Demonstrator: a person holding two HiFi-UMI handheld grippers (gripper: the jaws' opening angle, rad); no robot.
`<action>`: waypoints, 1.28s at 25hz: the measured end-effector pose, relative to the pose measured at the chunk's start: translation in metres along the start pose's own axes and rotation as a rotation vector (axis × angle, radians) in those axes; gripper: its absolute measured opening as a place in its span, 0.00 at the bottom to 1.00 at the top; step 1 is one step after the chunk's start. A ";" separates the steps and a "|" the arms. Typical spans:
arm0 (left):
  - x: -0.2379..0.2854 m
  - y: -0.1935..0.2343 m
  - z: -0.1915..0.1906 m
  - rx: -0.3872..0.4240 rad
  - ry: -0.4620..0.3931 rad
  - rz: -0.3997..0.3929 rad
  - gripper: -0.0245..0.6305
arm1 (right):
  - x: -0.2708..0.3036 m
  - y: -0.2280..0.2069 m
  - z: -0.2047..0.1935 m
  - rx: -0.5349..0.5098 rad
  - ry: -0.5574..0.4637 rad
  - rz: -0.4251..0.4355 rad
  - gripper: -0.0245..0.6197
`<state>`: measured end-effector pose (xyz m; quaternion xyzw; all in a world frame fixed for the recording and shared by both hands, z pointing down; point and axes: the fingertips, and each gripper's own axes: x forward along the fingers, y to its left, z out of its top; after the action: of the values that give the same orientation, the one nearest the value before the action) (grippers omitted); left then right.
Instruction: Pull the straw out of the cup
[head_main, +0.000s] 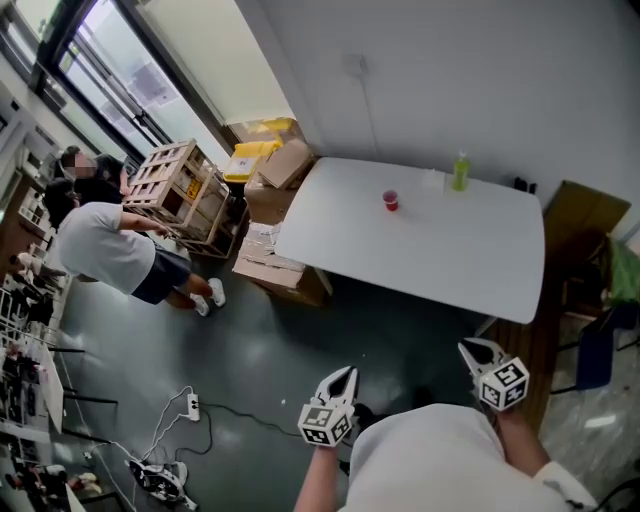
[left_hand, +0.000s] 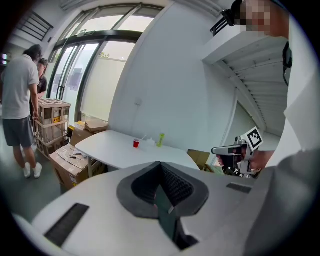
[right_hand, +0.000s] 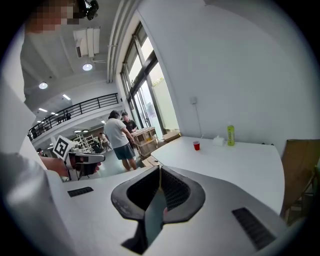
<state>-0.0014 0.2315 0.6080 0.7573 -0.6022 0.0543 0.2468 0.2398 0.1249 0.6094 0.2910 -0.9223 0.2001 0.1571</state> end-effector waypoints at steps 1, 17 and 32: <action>0.004 -0.001 0.001 0.000 -0.002 0.002 0.04 | 0.000 -0.004 0.002 -0.002 -0.001 0.000 0.10; 0.051 0.002 0.028 0.011 -0.011 0.004 0.04 | 0.018 -0.050 0.011 0.006 0.020 0.001 0.10; 0.107 0.072 0.075 0.027 0.008 -0.112 0.04 | 0.089 -0.055 0.051 0.046 -0.014 -0.086 0.10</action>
<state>-0.0567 0.0925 0.6053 0.7929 -0.5569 0.0518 0.2416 0.1943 0.0183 0.6158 0.3352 -0.9052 0.2123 0.1523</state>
